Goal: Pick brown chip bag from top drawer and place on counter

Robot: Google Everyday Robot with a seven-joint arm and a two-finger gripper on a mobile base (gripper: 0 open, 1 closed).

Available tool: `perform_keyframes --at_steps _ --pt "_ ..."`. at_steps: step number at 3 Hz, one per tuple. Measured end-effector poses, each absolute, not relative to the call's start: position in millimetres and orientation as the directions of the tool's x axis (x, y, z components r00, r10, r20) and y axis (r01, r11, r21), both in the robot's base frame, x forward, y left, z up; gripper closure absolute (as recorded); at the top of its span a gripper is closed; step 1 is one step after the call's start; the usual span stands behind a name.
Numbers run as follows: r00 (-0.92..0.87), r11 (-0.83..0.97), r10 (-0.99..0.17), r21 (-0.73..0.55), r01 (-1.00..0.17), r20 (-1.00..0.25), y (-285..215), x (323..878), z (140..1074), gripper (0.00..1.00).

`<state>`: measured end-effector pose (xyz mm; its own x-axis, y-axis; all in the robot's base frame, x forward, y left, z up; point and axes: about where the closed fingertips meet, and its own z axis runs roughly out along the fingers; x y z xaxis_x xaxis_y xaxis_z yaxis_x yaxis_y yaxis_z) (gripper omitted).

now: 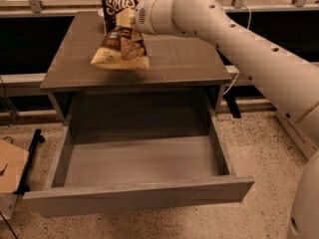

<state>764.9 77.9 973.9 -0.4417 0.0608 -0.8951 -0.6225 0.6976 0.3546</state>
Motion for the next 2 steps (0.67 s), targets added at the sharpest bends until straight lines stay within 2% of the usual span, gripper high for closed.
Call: perform_keyframes --at_steps 2 --pt "-0.444 0.694 0.058 0.356 -0.625 -0.894 81.7 764.5 972.2 0.13"
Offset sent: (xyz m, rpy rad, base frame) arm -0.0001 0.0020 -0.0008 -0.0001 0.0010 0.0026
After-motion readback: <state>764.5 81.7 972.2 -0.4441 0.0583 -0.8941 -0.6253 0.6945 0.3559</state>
